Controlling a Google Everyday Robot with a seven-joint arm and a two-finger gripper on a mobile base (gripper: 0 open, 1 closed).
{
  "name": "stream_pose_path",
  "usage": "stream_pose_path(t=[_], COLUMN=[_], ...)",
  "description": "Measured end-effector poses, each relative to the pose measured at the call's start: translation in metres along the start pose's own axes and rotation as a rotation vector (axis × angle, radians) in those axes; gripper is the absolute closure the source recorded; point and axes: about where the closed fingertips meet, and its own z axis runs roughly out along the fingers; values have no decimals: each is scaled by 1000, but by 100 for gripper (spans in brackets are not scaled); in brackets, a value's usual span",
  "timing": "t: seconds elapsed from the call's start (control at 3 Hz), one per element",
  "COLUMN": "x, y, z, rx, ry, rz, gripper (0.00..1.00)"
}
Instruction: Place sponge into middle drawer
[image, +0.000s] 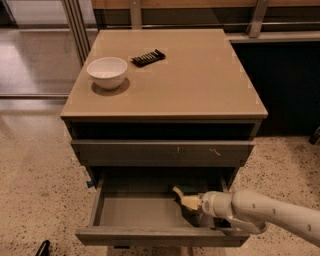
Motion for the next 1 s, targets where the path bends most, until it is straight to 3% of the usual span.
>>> stream_pose_path(t=[0.33, 0.67, 1.0], x=[0, 0, 0], y=[0, 0, 0], z=[0, 0, 0], rx=[0, 0, 0], ry=[0, 0, 0], rz=[0, 0, 0], gripper=[12, 0, 0])
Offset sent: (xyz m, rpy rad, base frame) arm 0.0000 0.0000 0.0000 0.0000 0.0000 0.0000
